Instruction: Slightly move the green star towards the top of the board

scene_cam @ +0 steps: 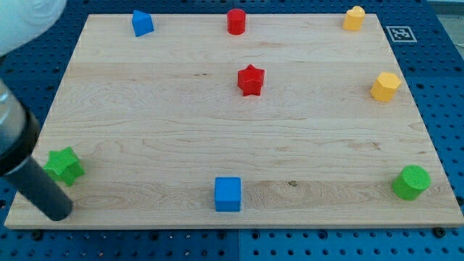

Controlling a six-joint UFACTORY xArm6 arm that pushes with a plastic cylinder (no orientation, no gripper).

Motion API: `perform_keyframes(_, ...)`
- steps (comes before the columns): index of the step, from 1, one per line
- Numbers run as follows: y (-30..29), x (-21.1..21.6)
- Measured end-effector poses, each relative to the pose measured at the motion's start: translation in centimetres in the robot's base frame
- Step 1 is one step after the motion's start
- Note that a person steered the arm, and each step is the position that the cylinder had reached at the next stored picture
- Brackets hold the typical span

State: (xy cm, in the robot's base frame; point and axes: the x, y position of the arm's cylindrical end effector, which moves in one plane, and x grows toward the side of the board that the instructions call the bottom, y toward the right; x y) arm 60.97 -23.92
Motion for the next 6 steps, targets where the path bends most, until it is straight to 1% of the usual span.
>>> perform_keyframes(1,-2.6,-1.3)
perform_keyframes(3,2.1,-2.6)
perform_keyframes(5,3.1,-4.1)
perform_keyframes(6,3.3,-3.5)
